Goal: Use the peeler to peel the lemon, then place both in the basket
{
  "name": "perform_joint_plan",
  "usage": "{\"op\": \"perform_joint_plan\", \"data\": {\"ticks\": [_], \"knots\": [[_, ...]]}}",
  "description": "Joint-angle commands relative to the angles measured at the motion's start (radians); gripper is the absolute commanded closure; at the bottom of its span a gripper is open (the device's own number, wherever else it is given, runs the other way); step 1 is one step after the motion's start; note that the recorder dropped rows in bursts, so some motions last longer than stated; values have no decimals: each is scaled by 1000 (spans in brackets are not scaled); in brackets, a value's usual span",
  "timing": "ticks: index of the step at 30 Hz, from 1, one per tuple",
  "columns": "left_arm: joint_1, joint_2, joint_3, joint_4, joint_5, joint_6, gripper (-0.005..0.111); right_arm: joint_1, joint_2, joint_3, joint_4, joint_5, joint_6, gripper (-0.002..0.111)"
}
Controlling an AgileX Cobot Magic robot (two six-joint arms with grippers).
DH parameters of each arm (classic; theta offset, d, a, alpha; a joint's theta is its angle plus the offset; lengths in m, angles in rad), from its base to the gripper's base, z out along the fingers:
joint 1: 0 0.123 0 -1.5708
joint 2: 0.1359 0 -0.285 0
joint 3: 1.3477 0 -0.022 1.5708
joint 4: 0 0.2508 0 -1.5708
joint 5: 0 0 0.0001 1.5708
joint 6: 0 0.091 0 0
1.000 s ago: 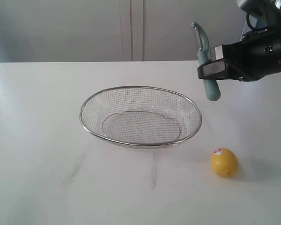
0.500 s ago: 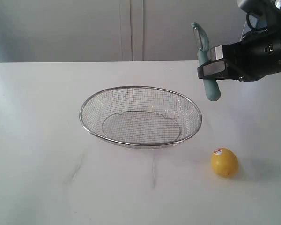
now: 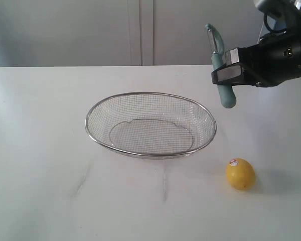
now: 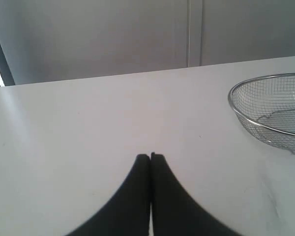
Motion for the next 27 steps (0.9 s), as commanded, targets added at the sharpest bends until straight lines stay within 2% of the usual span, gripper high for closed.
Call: {"op": "perform_joint_plan", "data": {"ticks": [1, 6, 11, 17, 27], "knots": [[0, -5, 3, -3, -5, -5, 107, -6, -4, 3, 13, 1, -2, 108], [0, -5, -25, -12, 78, -19, 107, -6, -4, 3, 13, 19, -2, 108], [0, -5, -74, -12, 94, -19, 107, -6, -4, 3, 13, 21, -2, 108], [0, -5, -135, -12, 200, -31, 107, -6, -4, 3, 34, 24, -2, 108], [0, 33, -310, -31, 419, -34, 107, -6, -4, 3, 38, 26, -2, 108]]}}
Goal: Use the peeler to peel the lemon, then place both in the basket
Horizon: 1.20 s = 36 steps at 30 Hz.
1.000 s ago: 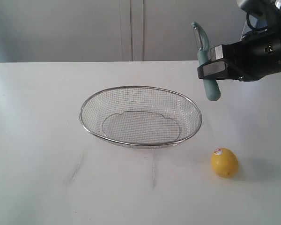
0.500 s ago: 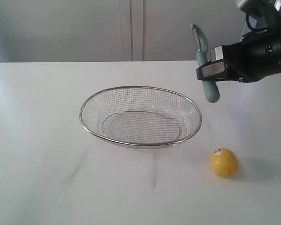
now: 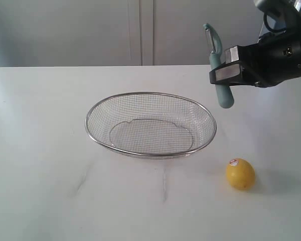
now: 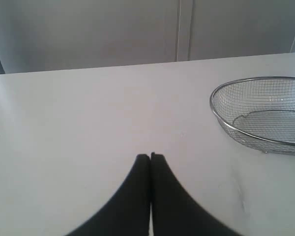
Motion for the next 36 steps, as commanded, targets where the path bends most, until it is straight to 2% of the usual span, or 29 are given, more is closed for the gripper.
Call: {"op": "perform_joint_plan", "data": {"ticks": [1, 10, 28, 36], "knots": [[0, 55, -83, -11, 115, -9, 107, -6, -4, 3, 15, 6, -2, 108], [0, 262, -226, -11, 264, 26, 107, -6, -4, 3, 15, 0, -2, 108], [0, 689, -379, -24, 335, 162, 107, -6, -4, 3, 19, -8, -2, 108], [-2, 831, -379, -275, 323, 369, 107, -6, -4, 3, 19, -8, -2, 108]]}}
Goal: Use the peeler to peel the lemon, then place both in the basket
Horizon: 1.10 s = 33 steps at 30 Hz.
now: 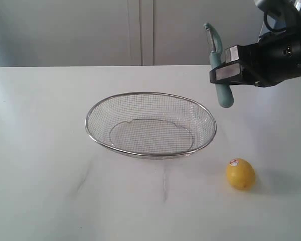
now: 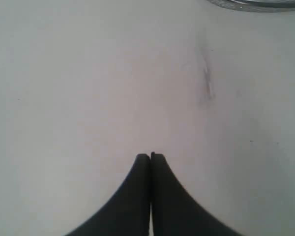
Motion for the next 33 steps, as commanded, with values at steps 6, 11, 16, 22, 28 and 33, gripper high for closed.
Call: {"op": "perform_joint_plan", "data": {"ticks": [6, 11, 16, 22, 28, 33], "knots": [[-63, 91, -6, -157, -13, 120, 107, -6, -4, 3, 17, -6, -2, 108], [-163, 140, -9, -141, -38, 123, 107, -6, -4, 3, 17, -6, -2, 108], [-225, 197, -60, -139, -36, 119, 107, -6, -4, 3, 17, -6, -2, 108], [-308, 281, -145, -137, -44, 117, 107, -6, -4, 3, 17, -6, -2, 108], [-390, 369, -189, -135, -114, 112, 107, -6, -4, 3, 17, -3, -2, 108], [-448, 437, -225, -131, -145, 107, 107, -6, -4, 3, 17, -3, -2, 108]]}}
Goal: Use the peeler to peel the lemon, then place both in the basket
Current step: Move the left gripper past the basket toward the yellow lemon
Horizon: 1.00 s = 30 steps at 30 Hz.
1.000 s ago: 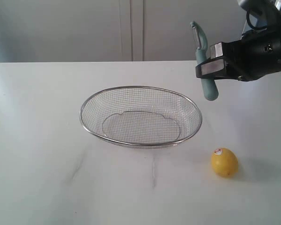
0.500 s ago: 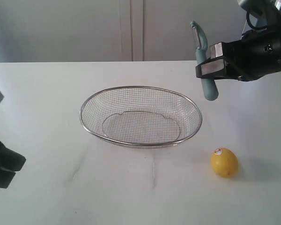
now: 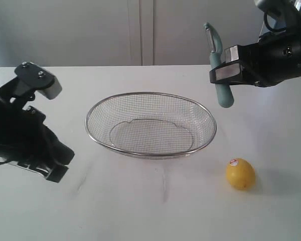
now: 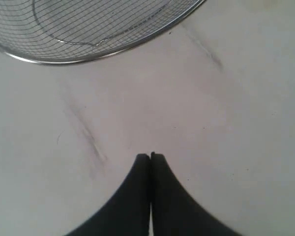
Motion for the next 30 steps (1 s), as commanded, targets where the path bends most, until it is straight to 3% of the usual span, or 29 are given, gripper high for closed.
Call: {"op": "perform_joint_plan", "data": {"ticks": [1, 18, 30], "knots": [[-50, 47, -27, -3, -21, -11, 107, -6, -4, 3, 16, -3, -2, 108], [-241, 216, -104, 34, -208, -23, 107, -6, -4, 3, 16, 8, -14, 108], [-340, 317, -104, 67, -320, 19, 107, -6, -4, 3, 18, 8, -14, 108]]}}
